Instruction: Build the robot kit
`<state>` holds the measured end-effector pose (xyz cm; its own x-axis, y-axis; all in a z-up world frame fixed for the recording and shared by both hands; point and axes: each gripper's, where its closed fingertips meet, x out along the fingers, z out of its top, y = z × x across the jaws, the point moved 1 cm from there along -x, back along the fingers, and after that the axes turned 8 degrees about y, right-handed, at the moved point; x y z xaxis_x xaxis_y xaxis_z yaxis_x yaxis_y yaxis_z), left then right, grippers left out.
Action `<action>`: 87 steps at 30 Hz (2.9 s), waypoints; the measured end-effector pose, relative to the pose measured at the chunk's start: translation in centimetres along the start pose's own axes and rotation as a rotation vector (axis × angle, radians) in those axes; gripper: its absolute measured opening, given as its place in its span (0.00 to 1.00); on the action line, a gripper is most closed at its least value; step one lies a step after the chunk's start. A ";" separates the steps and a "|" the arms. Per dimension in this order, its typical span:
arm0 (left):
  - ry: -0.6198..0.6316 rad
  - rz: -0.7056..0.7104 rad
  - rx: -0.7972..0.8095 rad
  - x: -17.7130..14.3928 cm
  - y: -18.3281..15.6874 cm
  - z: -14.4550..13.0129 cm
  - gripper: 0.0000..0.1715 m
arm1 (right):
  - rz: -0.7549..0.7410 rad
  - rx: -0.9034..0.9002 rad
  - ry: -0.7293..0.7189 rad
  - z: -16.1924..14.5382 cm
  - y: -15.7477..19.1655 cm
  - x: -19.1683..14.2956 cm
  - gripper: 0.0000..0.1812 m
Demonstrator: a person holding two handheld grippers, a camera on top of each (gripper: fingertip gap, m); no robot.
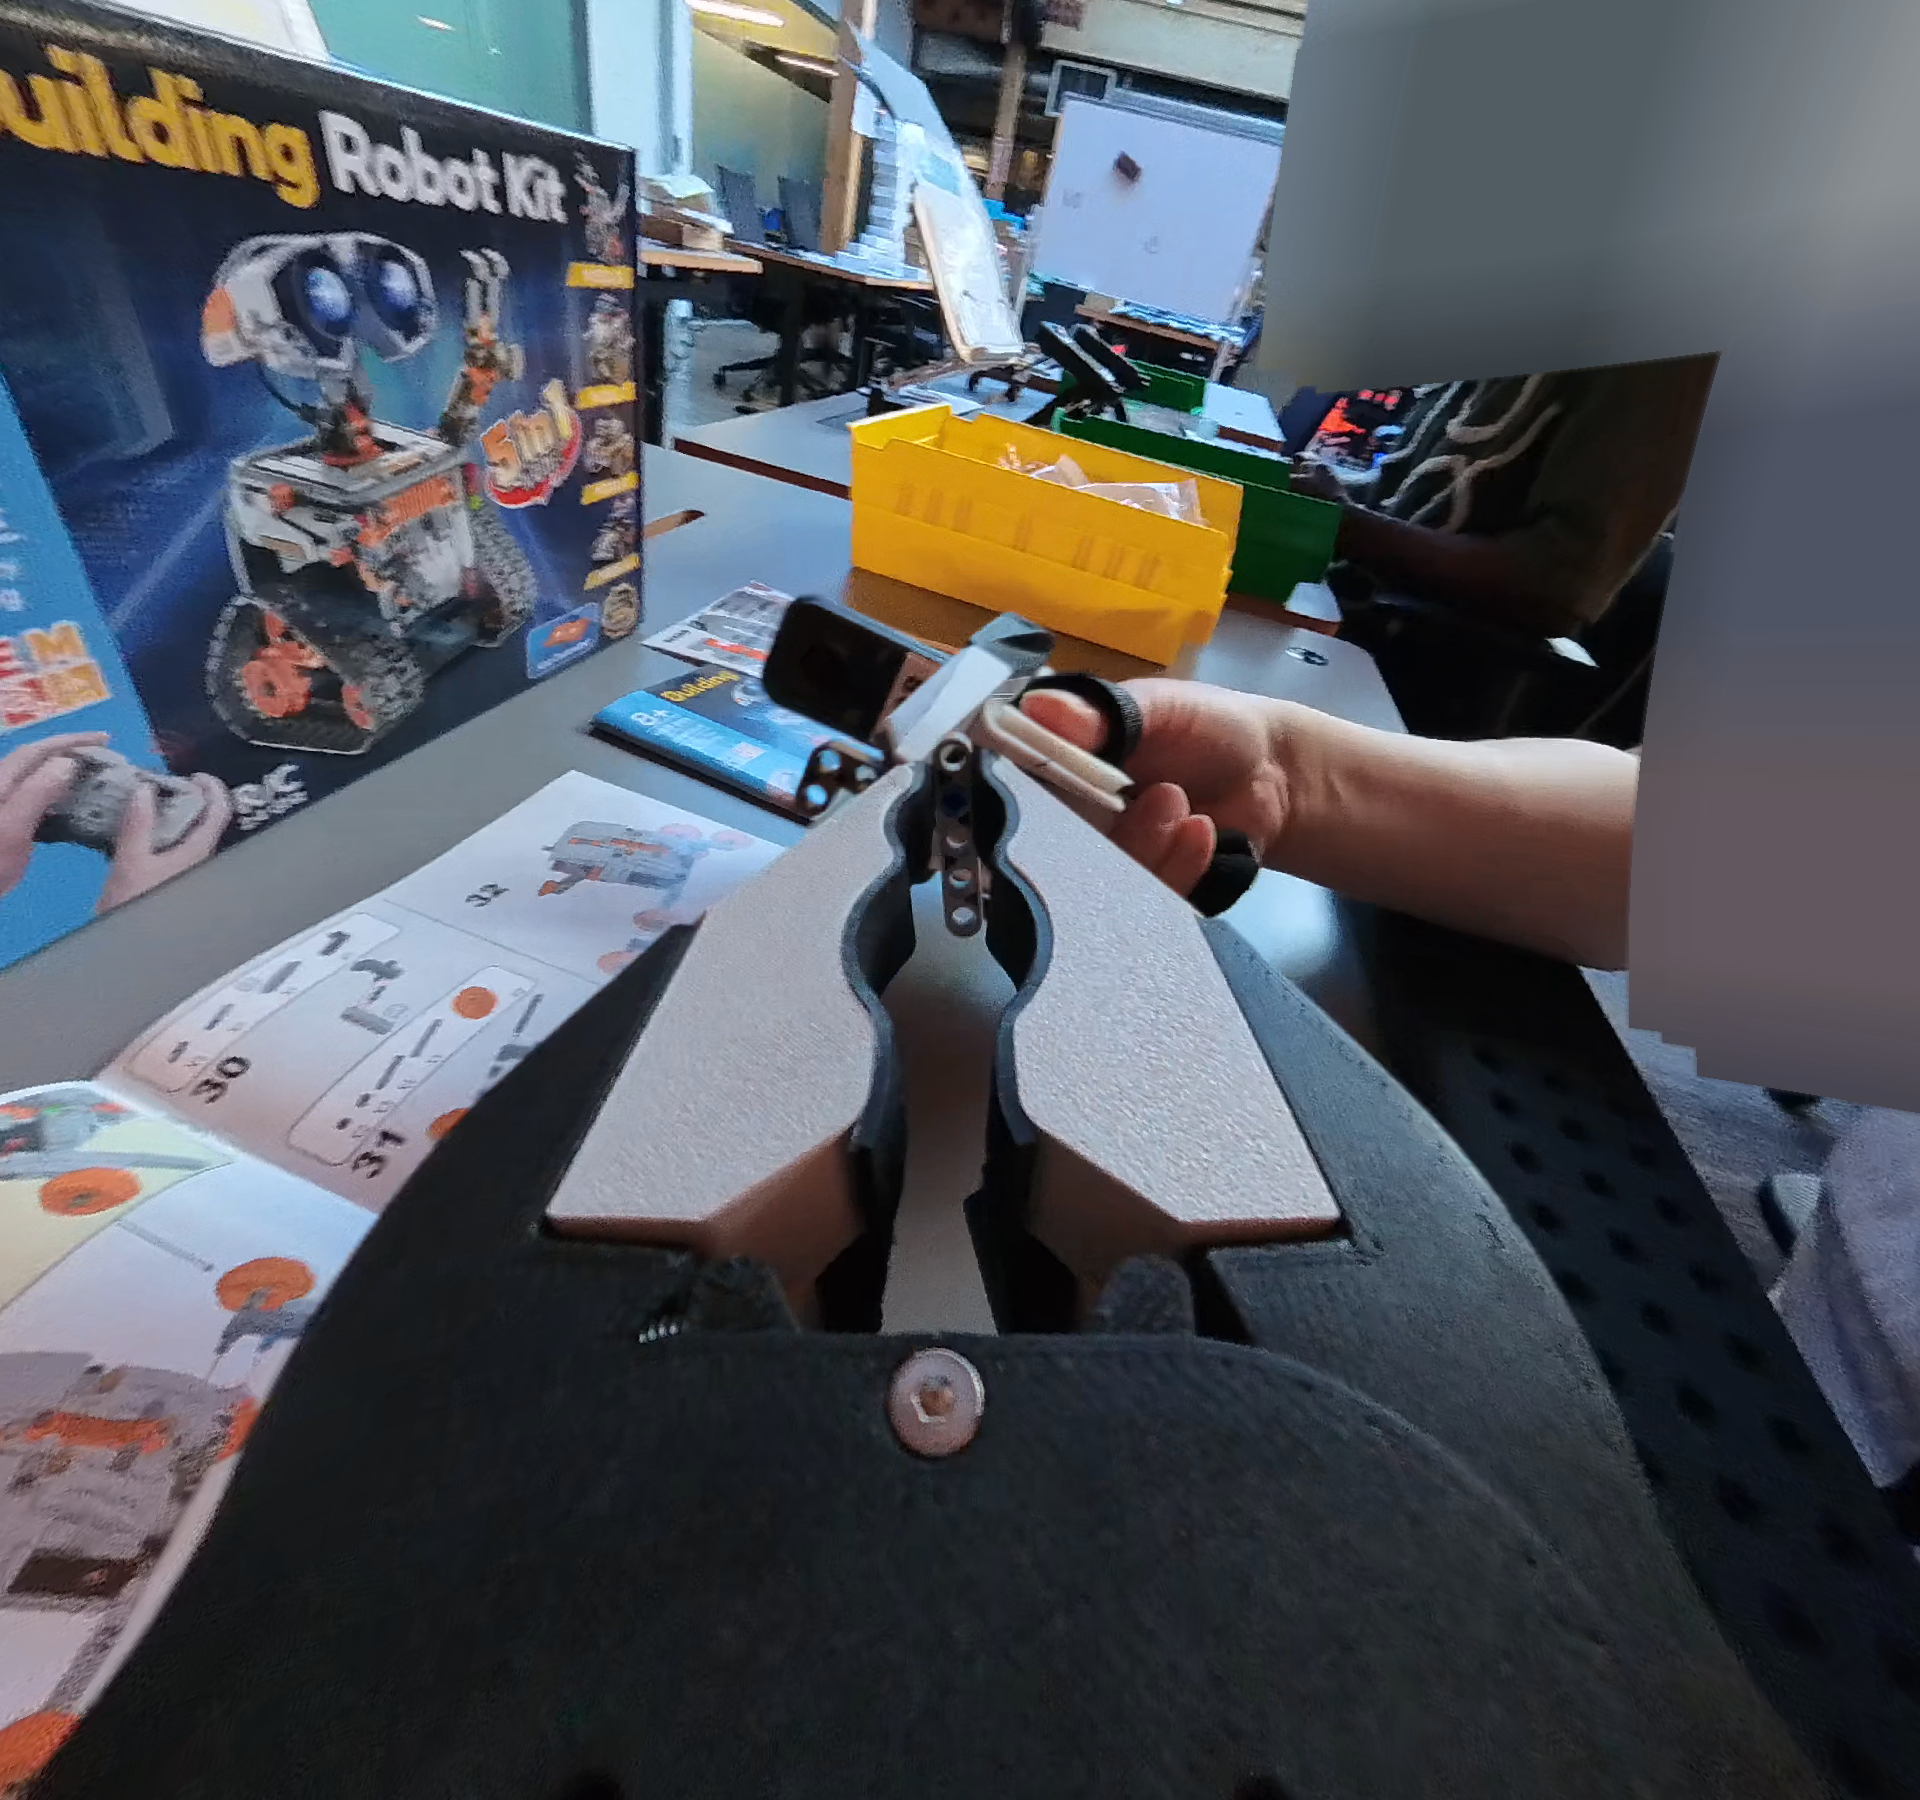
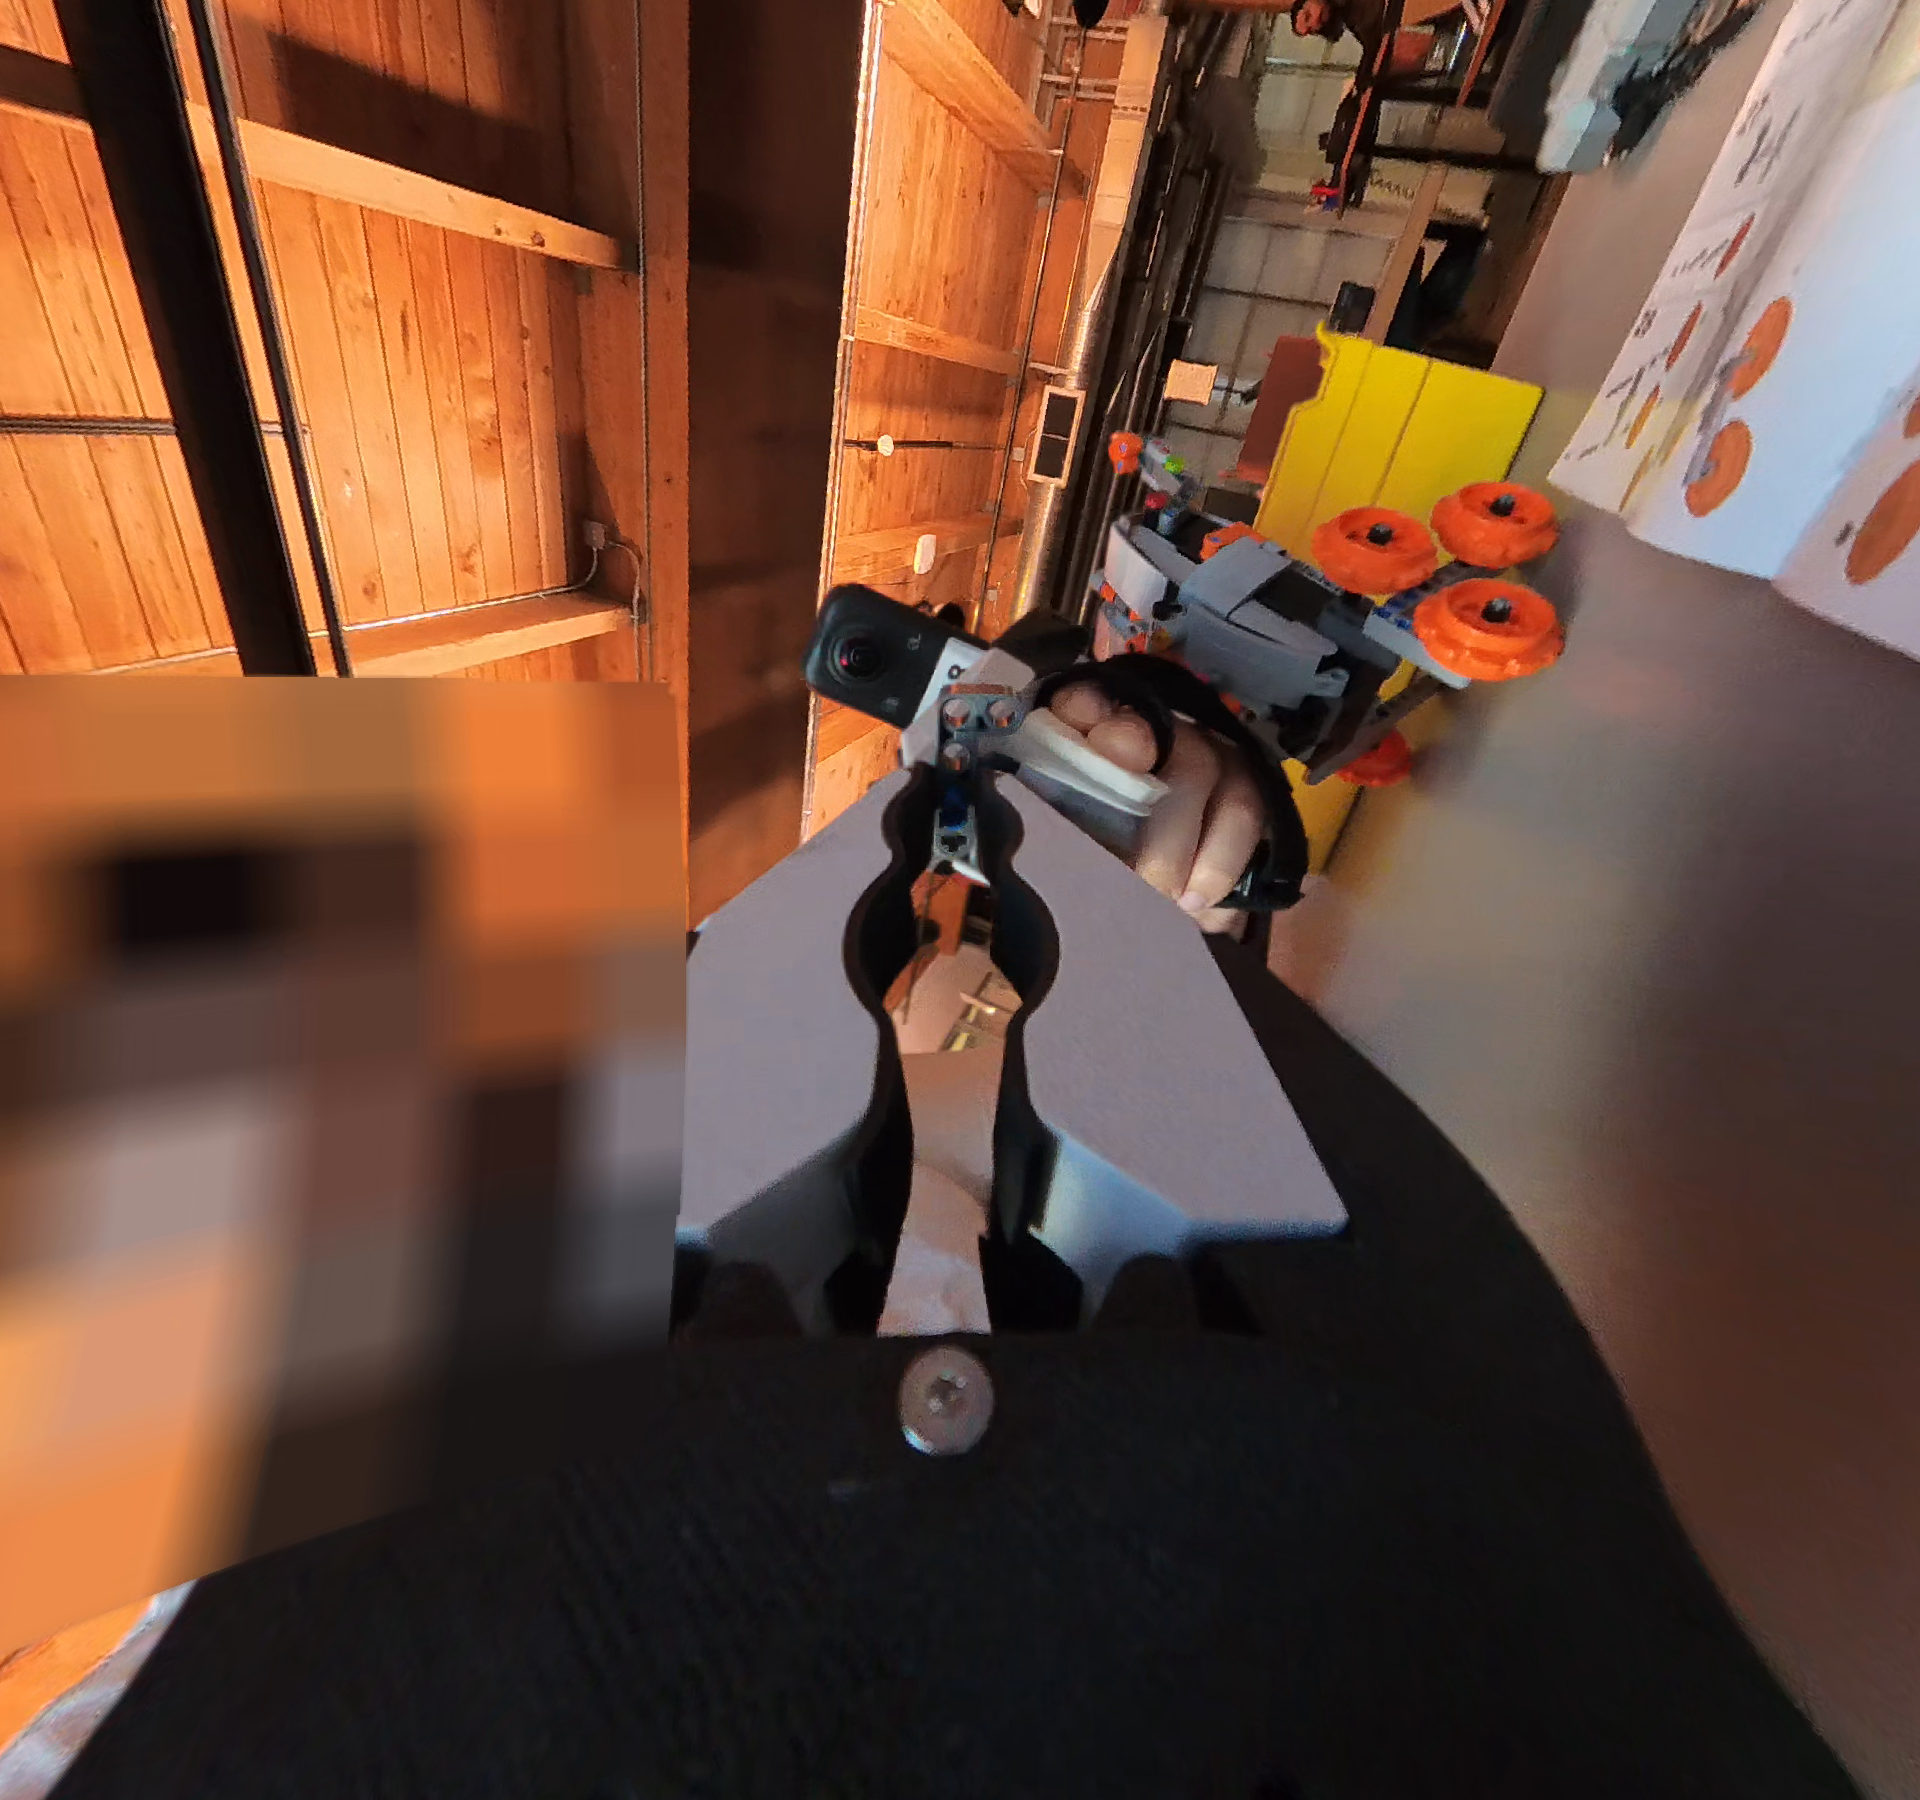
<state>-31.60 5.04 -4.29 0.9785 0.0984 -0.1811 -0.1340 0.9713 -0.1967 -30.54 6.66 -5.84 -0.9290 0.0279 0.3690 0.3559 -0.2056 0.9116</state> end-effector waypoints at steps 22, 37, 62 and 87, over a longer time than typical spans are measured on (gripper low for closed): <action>0.061 0.067 0.098 0.2 0.0 -0.6 0.03 | 0.100 0.124 0.044 -0.4 -0.2 -0.5 0.03; 0.090 0.113 0.137 0.3 0.6 -1.1 0.03 | 0.062 0.118 -0.037 0.1 -0.9 -0.5 0.03; -0.017 0.110 0.098 0.2 0.4 0.2 0.03 | 0.128 0.092 -0.018 0.1 0.1 0.0 0.04; -0.119 0.126 0.096 -0.3 0.1 1.5 0.03 | 0.251 0.109 -0.057 -0.1 1.4 0.7 0.03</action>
<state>-31.72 5.46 -2.84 0.9672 0.2402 -0.0821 -0.2470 0.9652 -0.0863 -30.67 6.27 -4.29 -0.8043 0.0450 0.5925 0.5859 -0.1065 0.8034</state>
